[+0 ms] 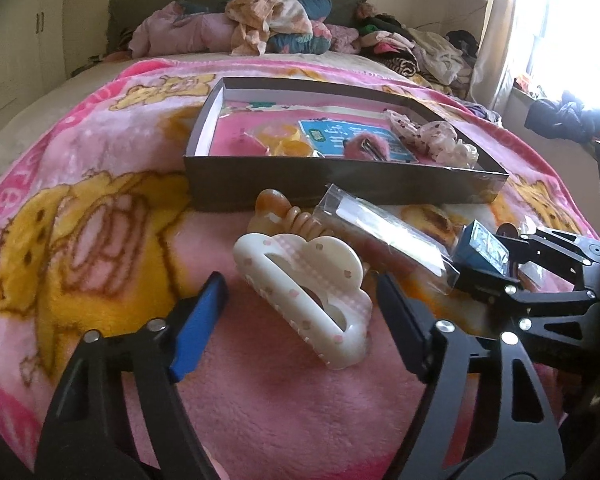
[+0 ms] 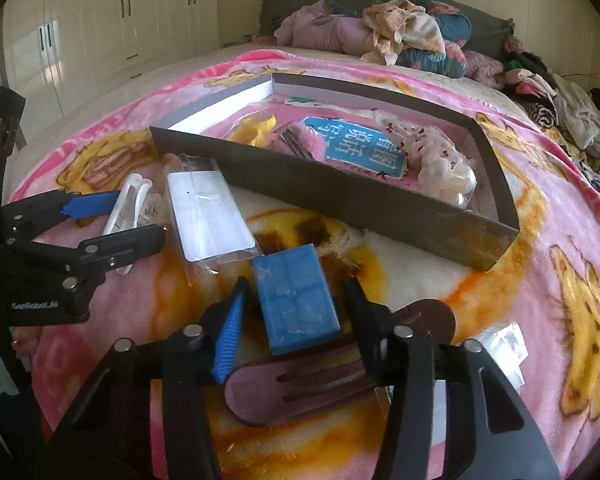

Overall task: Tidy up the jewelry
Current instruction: 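Grasp the blue block with the right gripper while the left gripper grasps the white claw clip, then carry the blue block and white claw clip into the tray and open both grippers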

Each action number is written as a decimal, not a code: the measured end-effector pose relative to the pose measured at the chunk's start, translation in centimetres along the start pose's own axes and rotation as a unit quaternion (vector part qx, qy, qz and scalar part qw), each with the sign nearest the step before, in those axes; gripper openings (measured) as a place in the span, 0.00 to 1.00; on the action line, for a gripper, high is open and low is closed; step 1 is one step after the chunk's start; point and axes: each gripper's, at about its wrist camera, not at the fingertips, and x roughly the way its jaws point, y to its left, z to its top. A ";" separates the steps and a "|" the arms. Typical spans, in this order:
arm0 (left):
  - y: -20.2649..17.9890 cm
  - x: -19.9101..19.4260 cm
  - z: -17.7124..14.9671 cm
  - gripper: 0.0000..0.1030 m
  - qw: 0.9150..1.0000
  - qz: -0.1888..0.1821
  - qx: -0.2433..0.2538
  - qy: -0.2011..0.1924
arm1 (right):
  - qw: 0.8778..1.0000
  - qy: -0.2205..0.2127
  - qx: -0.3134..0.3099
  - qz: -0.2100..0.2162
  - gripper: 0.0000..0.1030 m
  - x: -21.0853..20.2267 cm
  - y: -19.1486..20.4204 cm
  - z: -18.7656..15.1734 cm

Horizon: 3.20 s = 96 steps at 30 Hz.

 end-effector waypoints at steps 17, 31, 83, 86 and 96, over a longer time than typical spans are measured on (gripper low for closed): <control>0.2 -1.3 -0.4 0.31 1.000 -0.012 0.007 0.009 | 0.999 -0.032 0.025 0.035 0.30 -1.9 -0.3 0.0; 0.8 -3.3 0.1 0.28 1.000 -0.004 0.014 -0.006 | 0.997 -0.048 0.030 0.044 0.30 -3.4 0.8 0.5; -4.0 3.2 11.4 0.28 0.998 -0.038 0.044 -0.028 | 0.990 -0.106 0.094 -0.021 0.30 -3.6 -10.6 7.6; -4.2 3.9 12.0 0.28 0.998 -0.036 0.045 -0.025 | 0.989 -0.108 0.097 -0.025 0.30 -3.3 -11.4 8.1; -4.7 6.6 13.8 0.28 0.998 -0.029 0.053 -0.010 | 0.990 -0.103 0.093 -0.029 0.30 -1.1 -12.9 10.4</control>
